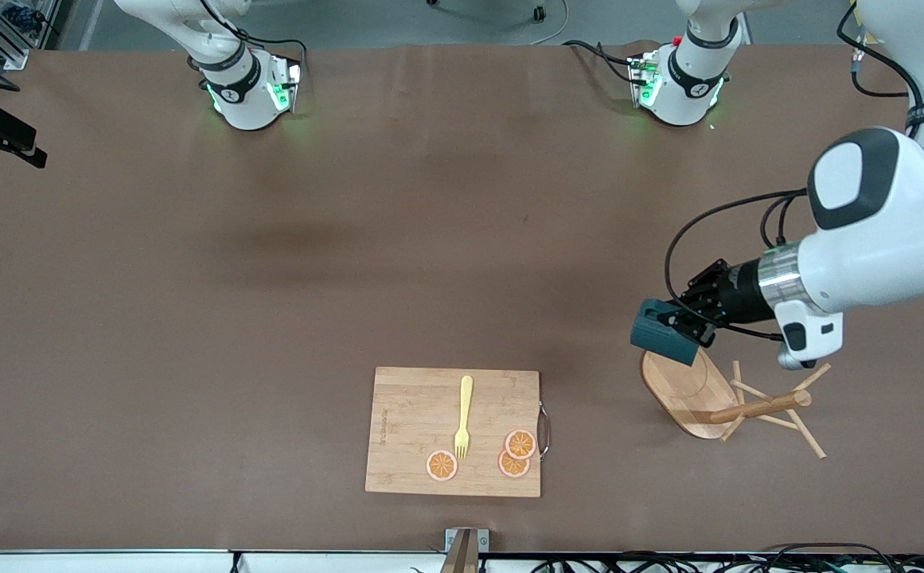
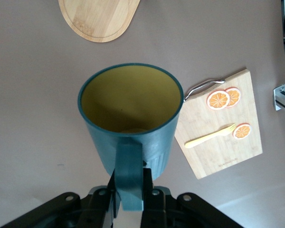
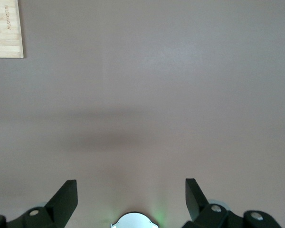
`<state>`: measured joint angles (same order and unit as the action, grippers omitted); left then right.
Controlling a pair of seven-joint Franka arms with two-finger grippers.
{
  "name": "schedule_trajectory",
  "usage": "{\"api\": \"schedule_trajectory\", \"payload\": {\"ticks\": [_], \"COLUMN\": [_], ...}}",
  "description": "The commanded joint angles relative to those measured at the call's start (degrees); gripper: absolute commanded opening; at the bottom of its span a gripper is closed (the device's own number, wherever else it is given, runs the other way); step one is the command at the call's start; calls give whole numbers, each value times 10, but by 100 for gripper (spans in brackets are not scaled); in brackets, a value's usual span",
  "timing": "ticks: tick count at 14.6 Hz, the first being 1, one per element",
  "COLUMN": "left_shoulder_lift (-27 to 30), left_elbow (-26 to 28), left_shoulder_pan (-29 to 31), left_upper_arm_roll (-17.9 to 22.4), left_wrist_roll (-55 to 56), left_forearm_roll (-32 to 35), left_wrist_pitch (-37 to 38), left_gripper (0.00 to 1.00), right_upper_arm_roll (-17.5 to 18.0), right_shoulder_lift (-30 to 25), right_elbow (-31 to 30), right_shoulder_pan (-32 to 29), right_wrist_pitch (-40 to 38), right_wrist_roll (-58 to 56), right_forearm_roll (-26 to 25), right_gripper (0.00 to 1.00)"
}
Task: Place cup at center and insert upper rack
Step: 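Carry the mug with the left gripper to the wooden mug tree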
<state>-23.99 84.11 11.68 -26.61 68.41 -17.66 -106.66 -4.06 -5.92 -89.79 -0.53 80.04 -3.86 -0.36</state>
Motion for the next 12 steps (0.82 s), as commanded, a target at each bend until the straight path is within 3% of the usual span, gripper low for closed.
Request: {"api": "schedule_trajectory", "payload": {"ticks": [1,12], "left_shoulder_lift": [-23,-69], "left_elbow": [-23,-37], "left_shoulder_pan": [25,103], "left_upper_arm_roll": [-5,-5], "left_wrist_roll": [-13,-73], "left_forearm_roll": [-54,-177], "left_wrist_pitch": [-11,-26], "left_gripper": [1,1], "right_upper_arm_roll": [3,3], "right_shoulder_lift": [-13,-13], "right_elbow": [-14,-14], "right_shoulder_pan": [-3,-3], "right_wrist_pitch": [3,3], "right_wrist_roll": [1,1], "right_forearm_roll": [-4,-4], "right_gripper": [100,100]}}
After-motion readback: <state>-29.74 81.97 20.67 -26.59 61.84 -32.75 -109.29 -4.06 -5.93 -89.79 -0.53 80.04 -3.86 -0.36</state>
